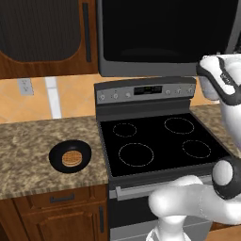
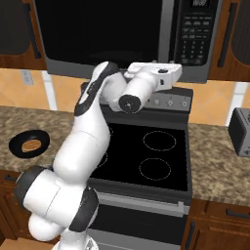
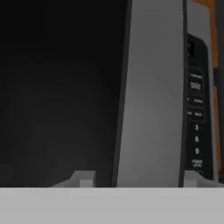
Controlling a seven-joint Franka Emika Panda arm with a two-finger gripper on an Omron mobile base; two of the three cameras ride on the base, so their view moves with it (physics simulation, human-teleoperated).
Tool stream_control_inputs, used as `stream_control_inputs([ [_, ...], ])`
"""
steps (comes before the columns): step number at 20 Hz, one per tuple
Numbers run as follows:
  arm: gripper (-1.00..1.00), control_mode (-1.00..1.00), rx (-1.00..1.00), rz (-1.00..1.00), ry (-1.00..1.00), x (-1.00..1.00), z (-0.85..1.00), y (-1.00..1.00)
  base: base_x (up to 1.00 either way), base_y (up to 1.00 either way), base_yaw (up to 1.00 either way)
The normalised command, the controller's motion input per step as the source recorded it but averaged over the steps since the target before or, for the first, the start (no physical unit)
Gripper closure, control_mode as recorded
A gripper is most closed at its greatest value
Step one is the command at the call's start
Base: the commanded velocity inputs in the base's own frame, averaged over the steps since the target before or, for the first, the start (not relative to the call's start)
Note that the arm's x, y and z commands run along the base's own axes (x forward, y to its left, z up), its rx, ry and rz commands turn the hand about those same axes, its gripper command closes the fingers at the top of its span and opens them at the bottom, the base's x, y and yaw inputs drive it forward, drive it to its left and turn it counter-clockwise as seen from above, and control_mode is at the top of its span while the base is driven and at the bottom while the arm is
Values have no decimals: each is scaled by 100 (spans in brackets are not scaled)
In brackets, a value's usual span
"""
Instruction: Open the microwave, place the bowl with waffle inside the microwave, then close the microwave door and turn it on.
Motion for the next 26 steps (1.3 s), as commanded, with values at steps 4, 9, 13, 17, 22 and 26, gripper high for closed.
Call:
stream_control_inputs([
  [4, 100, -100, -25, 65, 35, -45, 40, 97, 0, 0, 0],
  [9, 100, -100, -25, 67, 38, -45, 48, 92, 0, 0, 0],
  [13, 100, -100, -30, 63, 34, -64, 54, 91, 0, 0, 0],
  [17, 100, -100, -38, 52, 15, -97, 43, 77, 0, 0, 0],
  [22, 100, -100, -38, 31, -2, -100, 23, 27, 0, 0, 0],
  [26, 100, -100, -33, 24, -14, -100, 16, 6, 0, 0, 0],
])
